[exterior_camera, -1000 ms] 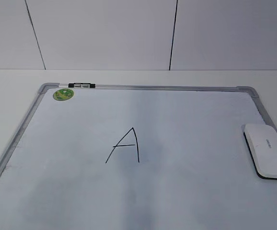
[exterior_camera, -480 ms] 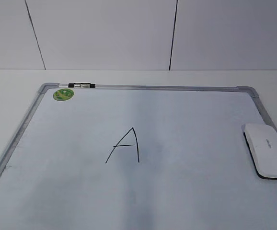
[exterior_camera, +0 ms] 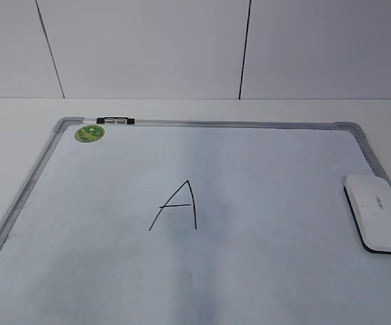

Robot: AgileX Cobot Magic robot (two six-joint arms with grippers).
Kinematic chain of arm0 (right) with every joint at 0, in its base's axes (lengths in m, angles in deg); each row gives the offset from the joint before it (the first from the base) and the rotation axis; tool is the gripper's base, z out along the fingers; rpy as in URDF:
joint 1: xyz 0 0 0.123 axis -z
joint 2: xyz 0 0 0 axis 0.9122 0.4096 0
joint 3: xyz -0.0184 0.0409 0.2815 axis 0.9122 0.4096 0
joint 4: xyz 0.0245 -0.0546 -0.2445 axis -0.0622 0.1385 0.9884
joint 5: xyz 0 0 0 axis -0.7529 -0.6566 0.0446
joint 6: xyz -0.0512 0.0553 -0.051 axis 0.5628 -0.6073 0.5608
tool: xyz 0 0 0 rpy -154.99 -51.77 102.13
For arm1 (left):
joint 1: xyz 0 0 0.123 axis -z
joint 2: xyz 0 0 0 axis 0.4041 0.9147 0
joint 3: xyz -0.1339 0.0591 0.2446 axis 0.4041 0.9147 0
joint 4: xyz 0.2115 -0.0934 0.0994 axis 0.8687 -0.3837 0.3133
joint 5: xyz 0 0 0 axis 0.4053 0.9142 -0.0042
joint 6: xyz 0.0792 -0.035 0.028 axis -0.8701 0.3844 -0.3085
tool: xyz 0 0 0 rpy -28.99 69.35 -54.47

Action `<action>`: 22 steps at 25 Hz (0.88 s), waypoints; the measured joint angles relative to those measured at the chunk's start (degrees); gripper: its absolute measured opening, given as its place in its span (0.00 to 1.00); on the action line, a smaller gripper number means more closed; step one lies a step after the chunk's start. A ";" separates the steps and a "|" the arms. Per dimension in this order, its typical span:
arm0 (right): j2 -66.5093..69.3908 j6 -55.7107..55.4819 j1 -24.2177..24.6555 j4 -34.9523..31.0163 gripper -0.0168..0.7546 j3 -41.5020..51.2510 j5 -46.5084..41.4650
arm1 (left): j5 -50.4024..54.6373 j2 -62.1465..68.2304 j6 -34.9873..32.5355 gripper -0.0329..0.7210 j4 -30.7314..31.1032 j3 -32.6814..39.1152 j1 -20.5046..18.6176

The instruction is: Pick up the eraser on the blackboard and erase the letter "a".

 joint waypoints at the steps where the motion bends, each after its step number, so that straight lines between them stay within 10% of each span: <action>1: 0.00 0.00 0.00 0.00 0.79 0.00 0.00 | 0.00 0.00 0.00 0.44 0.00 0.00 0.00; 22: 0.00 0.00 0.00 0.00 0.79 0.00 0.00 | 0.00 0.00 0.00 0.41 0.00 0.00 0.00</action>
